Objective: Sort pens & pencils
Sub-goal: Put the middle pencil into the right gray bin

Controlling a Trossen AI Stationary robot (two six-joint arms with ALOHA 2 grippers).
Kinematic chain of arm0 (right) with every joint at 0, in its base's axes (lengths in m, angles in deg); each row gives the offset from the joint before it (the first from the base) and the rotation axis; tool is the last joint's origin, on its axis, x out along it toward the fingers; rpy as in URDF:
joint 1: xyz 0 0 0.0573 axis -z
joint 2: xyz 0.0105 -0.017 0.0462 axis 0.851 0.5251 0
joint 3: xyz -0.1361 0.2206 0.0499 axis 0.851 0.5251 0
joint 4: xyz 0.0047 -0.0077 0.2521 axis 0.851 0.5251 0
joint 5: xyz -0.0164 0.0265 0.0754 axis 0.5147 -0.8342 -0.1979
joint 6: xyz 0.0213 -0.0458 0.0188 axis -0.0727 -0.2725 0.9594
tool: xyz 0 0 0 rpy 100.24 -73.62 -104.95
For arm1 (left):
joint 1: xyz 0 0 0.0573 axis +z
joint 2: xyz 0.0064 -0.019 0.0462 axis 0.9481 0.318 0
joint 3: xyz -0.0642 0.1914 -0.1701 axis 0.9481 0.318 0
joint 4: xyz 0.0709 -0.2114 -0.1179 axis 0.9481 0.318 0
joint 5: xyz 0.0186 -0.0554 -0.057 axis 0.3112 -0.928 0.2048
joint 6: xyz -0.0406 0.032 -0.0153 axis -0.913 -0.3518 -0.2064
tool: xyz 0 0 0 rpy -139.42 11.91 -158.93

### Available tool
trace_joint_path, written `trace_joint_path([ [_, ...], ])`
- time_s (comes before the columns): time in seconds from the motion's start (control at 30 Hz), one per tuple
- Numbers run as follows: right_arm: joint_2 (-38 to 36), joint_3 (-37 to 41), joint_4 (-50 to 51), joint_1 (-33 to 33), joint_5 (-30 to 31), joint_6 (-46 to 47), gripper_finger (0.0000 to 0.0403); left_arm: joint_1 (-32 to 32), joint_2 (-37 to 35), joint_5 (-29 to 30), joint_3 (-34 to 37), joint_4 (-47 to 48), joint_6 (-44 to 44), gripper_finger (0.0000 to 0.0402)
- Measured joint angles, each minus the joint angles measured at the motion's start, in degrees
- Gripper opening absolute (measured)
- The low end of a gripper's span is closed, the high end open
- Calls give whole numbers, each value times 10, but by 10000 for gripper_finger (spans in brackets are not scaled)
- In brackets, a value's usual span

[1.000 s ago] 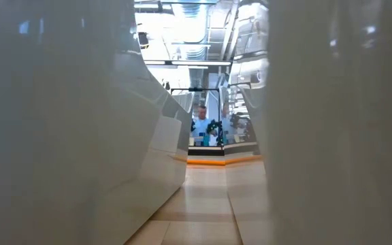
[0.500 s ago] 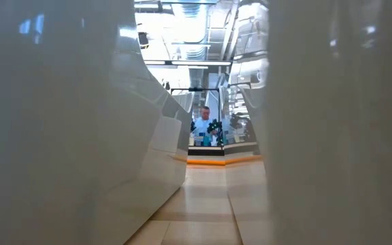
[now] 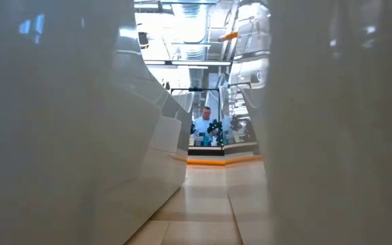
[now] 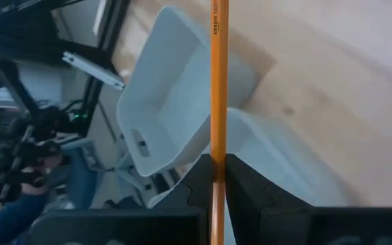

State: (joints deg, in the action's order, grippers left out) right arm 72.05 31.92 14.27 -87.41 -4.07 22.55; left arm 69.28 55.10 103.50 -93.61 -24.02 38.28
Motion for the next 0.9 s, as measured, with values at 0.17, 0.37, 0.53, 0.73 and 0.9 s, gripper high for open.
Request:
trace_joint_path([
  [0.17,66,-37,-64,-30,0,10,49,0,0,-2,0,1,0,133],
  [0.37,123,-96,-57,-80,34,59,49,0,0,-31,0,1,12,133],
  [0.53,162,-119,-53,-124,83,131,50,0,0,-44,0,2,16,133],
  [0.73,208,-123,-55,-156,93,213,50,0,0,-44,0,2,16,133],
  [0.9,238,-123,-55,-168,86,250,51,0,0,-44,0,5,16,133],
])
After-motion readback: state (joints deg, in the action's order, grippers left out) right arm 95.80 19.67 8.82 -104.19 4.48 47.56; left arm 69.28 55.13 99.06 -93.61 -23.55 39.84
